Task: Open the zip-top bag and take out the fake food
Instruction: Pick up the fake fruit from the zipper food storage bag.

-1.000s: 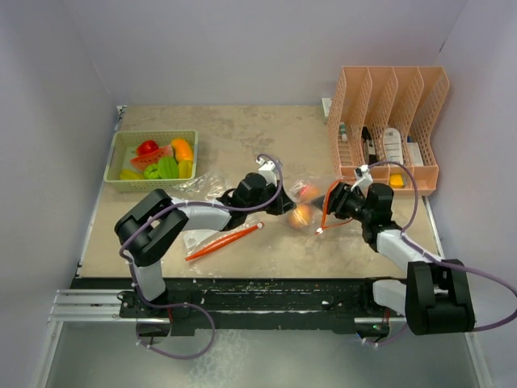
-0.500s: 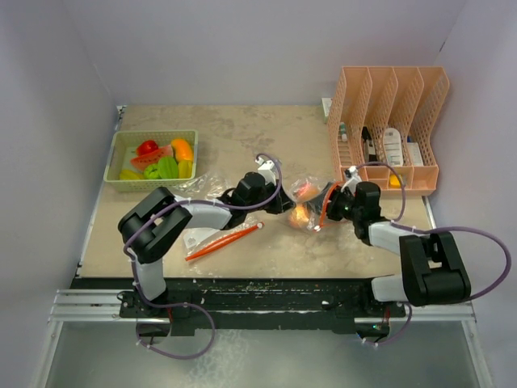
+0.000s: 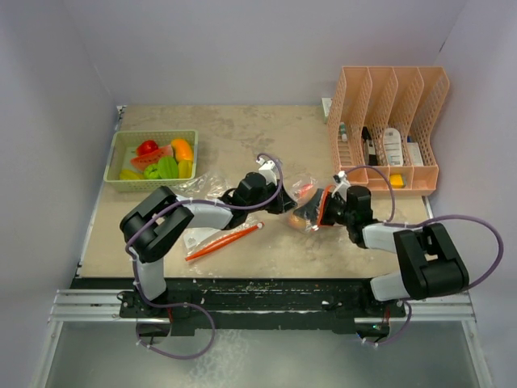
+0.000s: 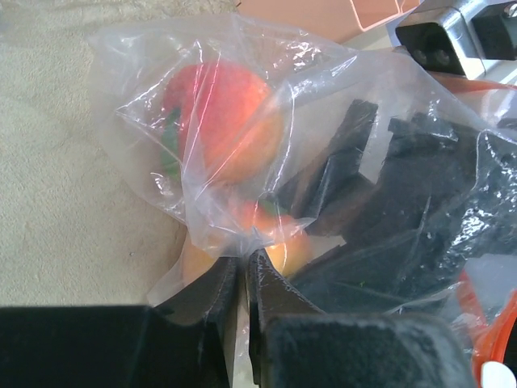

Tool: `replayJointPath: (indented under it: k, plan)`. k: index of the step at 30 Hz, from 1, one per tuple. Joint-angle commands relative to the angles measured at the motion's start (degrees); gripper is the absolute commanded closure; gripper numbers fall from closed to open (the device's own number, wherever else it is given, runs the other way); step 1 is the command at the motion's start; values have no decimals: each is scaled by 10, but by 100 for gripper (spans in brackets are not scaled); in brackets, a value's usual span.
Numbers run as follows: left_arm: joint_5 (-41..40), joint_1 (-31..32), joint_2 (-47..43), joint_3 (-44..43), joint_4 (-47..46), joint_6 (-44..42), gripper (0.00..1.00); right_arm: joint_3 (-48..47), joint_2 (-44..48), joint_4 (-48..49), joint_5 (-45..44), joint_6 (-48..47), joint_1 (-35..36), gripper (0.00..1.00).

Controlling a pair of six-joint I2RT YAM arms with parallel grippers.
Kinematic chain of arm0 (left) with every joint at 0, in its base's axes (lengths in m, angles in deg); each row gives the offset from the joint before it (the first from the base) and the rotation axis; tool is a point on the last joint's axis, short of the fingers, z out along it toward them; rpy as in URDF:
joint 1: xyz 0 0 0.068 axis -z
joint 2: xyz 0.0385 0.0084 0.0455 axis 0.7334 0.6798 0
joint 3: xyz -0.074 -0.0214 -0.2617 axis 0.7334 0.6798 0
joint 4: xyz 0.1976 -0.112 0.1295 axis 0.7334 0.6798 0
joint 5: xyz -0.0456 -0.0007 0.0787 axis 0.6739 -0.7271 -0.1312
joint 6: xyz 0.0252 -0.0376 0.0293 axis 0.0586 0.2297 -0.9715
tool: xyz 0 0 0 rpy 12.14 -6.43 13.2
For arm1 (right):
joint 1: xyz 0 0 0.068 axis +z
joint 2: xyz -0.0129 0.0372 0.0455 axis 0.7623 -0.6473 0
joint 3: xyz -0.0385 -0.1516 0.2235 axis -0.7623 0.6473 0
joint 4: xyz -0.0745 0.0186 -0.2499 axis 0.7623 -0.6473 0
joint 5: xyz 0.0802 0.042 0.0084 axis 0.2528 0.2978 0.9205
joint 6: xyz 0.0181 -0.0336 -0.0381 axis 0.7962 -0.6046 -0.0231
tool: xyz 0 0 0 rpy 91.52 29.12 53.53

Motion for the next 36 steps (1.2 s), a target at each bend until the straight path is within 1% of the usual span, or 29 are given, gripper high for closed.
replayJointPath:
  k: [1, 3, 4, 6, 8, 12, 16, 19, 23, 28, 36]
  plan:
    - [-2, 4, 10, -4, 3, 7, 87, -9, -40, -3, 4, -11, 20, 20]
    - [-1, 3, 9, -3, 2, 7, 85, -14, -64, 6, 5, -7, 29, 22]
    - [-1, 4, 9, -3, 2, 7, 84, -13, -69, 15, 8, -3, 31, 26]
    - [-2, 4, 6, -1, 4, 7, 83, -7, -68, 24, 3, 5, 31, 32]
    - [-5, 4, 1, 3, 6, 7, 82, -6, -52, 11, -11, 3, 32, 35]
    - [-10, -3, -6, 7, 20, 6, 81, -13, 0, -71, -26, -11, 32, 45]
    - [-3, -23, -13, 14, 25, 11, 81, -33, 74, -166, -84, -33, 31, 52]
    - [2, -35, -18, 21, 26, 14, 81, -40, 133, -206, -113, -35, 26, 53]
    - [14, -47, -24, 32, 17, 21, 81, -55, 182, -258, -139, -35, 21, 53]
    - [14, -53, -33, 41, 19, 22, 81, -79, 230, -322, -183, -44, 18, 52]
    - [15, -56, -34, 39, 26, 22, 81, -111, 279, -383, -202, -53, -3, 52]
